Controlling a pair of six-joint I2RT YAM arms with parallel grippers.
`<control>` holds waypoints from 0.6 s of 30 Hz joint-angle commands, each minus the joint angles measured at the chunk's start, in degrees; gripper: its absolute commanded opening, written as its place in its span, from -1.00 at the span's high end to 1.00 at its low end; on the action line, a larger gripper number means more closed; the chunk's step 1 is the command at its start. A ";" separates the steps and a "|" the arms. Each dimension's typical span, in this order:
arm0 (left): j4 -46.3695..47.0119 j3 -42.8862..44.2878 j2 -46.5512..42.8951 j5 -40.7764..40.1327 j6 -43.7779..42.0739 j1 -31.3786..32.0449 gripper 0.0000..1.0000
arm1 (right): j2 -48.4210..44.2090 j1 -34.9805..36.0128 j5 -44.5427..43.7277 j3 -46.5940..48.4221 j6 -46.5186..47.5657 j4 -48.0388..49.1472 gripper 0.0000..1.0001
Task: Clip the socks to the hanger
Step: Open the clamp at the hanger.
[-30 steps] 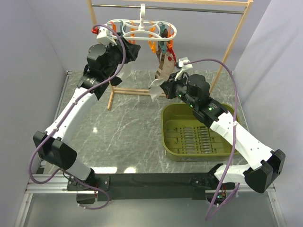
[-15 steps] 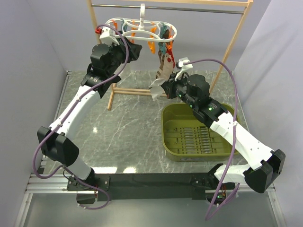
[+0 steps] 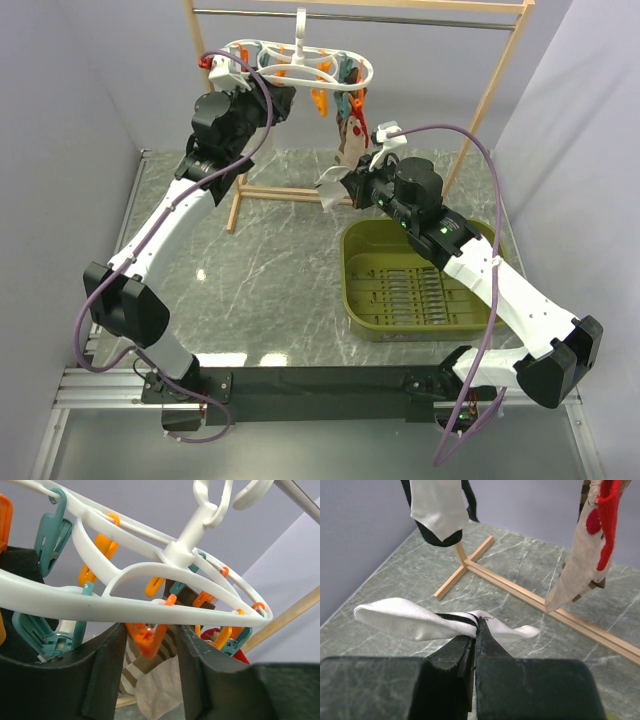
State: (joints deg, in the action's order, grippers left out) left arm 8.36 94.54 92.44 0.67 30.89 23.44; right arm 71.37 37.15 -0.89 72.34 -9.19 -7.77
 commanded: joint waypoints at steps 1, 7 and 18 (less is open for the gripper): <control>4.82 0.56 -0.33 -0.49 -0.04 -0.15 0.04 | -1.15 0.30 -0.70 2.72 0.84 1.79 1.00; 5.00 0.38 -0.25 -0.49 0.13 -0.15 0.36 | 0.25 0.30 0.36 3.95 0.49 2.15 1.00; -2.64 1.70 -2.18 -2.86 2.85 0.11 0.53 | 7.28 0.38 -0.43 12.64 -1.88 0.30 1.00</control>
State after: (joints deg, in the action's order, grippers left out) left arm 8.12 94.21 92.55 -1.48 31.53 23.44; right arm 77.19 37.15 -0.49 80.77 -9.80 -8.03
